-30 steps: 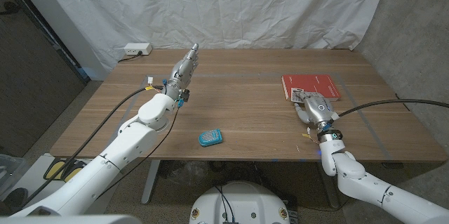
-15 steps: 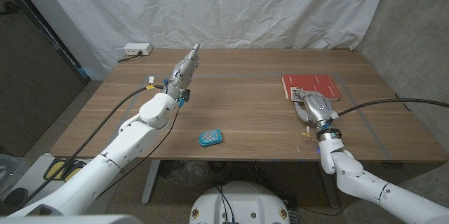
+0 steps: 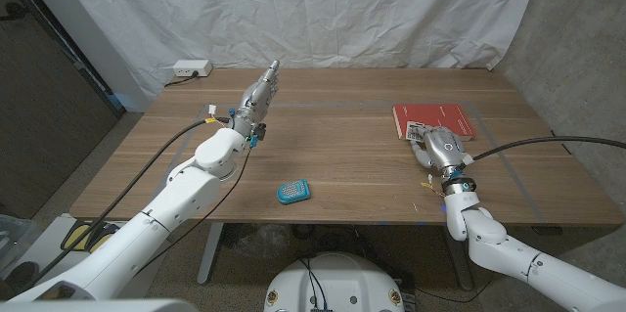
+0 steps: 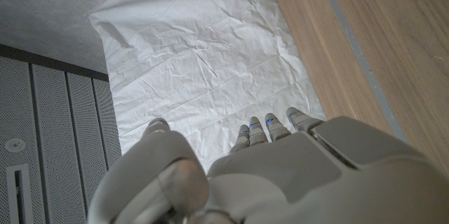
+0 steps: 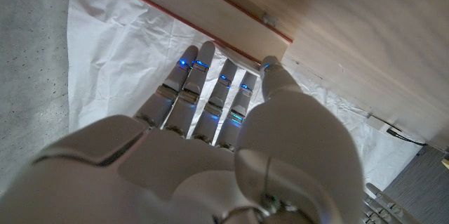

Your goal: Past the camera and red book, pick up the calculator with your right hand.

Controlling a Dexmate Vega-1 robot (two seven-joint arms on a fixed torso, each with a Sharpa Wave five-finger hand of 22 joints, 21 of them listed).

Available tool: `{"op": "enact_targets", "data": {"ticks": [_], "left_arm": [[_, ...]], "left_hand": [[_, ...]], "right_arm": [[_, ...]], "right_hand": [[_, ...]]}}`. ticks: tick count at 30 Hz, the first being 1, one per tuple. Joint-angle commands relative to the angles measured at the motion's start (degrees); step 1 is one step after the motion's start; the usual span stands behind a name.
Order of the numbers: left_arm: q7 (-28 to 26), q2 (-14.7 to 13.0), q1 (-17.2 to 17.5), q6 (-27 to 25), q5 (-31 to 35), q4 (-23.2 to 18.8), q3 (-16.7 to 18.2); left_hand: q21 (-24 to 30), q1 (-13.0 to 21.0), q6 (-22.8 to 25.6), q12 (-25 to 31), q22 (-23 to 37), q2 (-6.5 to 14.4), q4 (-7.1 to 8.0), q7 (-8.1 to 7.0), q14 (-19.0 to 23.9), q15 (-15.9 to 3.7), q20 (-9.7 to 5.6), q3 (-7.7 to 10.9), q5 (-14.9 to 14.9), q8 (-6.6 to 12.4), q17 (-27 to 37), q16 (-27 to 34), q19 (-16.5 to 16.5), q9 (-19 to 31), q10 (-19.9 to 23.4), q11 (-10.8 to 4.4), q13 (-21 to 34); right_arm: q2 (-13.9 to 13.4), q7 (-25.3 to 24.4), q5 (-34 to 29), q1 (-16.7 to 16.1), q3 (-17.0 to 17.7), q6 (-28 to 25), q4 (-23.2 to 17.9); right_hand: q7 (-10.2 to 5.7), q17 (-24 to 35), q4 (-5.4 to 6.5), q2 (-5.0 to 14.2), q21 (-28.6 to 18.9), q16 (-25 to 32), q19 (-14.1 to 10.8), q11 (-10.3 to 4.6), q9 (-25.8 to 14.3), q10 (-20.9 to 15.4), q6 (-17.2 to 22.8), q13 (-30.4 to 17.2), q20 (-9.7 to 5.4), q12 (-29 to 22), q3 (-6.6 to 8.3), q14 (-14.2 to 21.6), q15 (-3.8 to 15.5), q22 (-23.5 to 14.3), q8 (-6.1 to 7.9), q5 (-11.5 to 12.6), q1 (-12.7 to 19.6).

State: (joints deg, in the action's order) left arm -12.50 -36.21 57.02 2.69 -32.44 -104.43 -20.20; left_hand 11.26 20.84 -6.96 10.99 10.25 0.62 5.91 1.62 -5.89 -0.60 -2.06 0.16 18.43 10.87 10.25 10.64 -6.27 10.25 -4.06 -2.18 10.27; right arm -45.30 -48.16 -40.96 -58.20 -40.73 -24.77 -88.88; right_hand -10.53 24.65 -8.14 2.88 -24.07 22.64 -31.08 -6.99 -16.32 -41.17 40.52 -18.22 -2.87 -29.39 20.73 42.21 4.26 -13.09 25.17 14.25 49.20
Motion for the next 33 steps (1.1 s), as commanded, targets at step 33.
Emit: {"op": "enact_targets", "data": {"ticks": [33], "left_arm": [[0.64,0.1,0.09,1.67,-0.47,0.82,0.5]], "left_hand": [[0.36,0.22,-0.18,0.34,0.3,0.76,0.0,-0.15,-0.56,0.03,-1.45,-0.61,-0.08,0.19,0.23,0.06,-0.67,0.3,-0.36,-0.08,0.23]], "right_arm": [[-1.43,-3.0,-1.25,-0.75,1.64,1.58,-2.61]], "right_hand": [[-0.7,4.39,-0.15,6.35,-4.18,2.09,-1.85,-4.32,-2.64,-7.58,8.05,-15.07,-5.33,-10.44,0.84,4.87,8.91,-2.32,6.71,-3.49,3.91]]}}
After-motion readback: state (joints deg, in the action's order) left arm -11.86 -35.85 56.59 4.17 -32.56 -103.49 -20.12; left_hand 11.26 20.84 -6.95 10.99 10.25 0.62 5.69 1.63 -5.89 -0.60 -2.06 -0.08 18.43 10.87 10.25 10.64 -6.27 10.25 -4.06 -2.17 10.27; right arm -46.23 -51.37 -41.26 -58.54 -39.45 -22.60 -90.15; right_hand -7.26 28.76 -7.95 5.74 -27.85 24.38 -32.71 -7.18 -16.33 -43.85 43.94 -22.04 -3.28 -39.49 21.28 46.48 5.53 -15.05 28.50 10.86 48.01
